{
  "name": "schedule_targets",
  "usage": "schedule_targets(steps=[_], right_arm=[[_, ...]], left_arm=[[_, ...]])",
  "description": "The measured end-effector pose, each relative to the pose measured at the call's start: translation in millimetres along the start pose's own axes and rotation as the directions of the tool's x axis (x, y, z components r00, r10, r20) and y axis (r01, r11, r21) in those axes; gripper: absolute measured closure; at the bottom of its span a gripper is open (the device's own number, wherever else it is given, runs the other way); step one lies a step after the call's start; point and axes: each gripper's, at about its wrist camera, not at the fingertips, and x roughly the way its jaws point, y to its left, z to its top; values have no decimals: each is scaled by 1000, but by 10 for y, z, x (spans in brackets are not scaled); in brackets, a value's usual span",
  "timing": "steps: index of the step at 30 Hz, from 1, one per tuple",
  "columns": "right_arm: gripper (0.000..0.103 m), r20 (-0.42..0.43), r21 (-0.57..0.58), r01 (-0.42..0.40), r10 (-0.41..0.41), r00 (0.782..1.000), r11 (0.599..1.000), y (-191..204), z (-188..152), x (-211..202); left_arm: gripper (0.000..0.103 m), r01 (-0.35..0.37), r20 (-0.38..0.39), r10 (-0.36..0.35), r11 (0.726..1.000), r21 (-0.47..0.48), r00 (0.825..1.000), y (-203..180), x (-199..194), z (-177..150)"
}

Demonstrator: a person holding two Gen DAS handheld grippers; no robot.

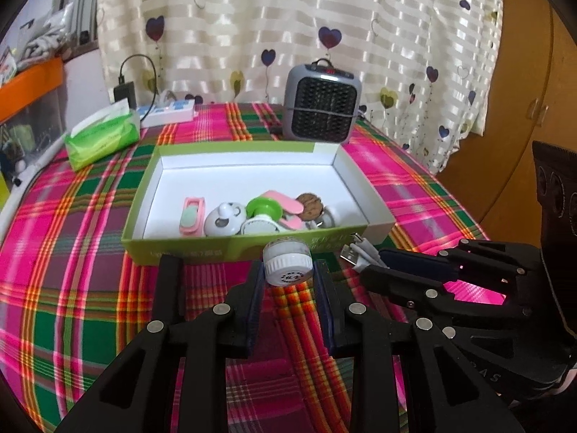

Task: Organize objects
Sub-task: 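Carry white container over the tray with left gripper while right gripper carries the cable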

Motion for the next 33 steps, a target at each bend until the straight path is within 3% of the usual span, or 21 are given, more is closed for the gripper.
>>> schedule_targets(steps=[11, 33], right_arm=[[85, 42, -46, 19, -17, 999, 999, 91, 179, -66], [85, 63, -72, 51, -47, 997, 996, 45, 420, -3]], left_arm=[[78, -19, 42, 18, 1000, 12, 999, 57, -85, 149], [78, -35, 53, 35, 999, 7, 998, 196, 24, 362]])
